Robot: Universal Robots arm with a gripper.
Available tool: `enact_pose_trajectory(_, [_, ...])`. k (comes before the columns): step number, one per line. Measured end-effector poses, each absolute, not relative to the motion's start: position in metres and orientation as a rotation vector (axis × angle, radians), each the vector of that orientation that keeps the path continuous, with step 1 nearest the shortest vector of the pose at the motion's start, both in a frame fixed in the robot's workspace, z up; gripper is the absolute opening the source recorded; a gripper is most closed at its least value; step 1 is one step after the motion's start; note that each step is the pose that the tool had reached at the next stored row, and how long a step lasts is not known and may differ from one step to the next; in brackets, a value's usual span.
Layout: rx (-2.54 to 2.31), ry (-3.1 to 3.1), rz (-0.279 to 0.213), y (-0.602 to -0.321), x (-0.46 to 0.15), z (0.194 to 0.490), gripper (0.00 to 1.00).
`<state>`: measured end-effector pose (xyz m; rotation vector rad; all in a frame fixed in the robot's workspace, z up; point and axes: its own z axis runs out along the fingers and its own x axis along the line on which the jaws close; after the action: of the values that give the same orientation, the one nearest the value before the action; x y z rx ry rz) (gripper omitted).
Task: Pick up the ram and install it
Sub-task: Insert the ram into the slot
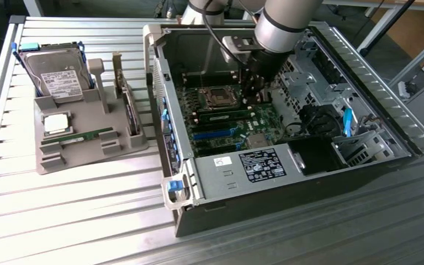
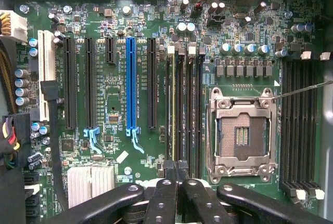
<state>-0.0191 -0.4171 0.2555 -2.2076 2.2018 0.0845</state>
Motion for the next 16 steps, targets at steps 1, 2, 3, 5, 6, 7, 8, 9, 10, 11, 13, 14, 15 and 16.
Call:
enact_pose_trajectory(1, [-2.208,2.202,0.084,-0.417,-0.019,0.256,0.09])
enact_pose_trajectory(2, [-2.208,2.202,0.084,-0.417,-0.018,0.256,0.09])
enact_pose_trajectory(3, [-2.208,2.202,0.084,-0.417,-0.012,0.256,0.09])
enact_pose_trajectory(5, [-2.208,2.202,0.084,-0.417,-0.01,0.255,0.09])
enact_pose_trajectory(6, [-2.208,2.202,0.085,-0.417,-0.009,0.256,0.09])
enact_pose_trajectory(7, [-2.208,2.202,0.085,-0.417,-0.008,0.255,0.09])
enact_pose_trajectory(8, [-2.208,2.202,0.085,-0.417,-0.007,0.255,0.09])
enact_pose_trajectory(9, [-2.208,2.202,0.085,-0.417,-0.006,0.256,0.09])
enact_pose_trajectory(10, [-2.208,2.202,0.085,-0.417,-0.005,0.255,0.09])
enact_pose_trajectory(11, [-2.208,2.202,0.085,-0.417,-0.005,0.255,0.09])
enact_pose_trajectory(13, [-2.208,2.202,0.085,-0.417,-0.004,0.256,0.09])
enact_pose_trajectory(14, [-2.208,2.202,0.085,-0.417,-0.003,0.255,0.09])
enact_pose_trajectory(15, [-2.208,2.202,0.085,-0.417,-0.002,0.256,0.09])
enact_pose_trajectory(16, [-2.208,2.202,0.085,-0.417,-0.001,0.255,0.09])
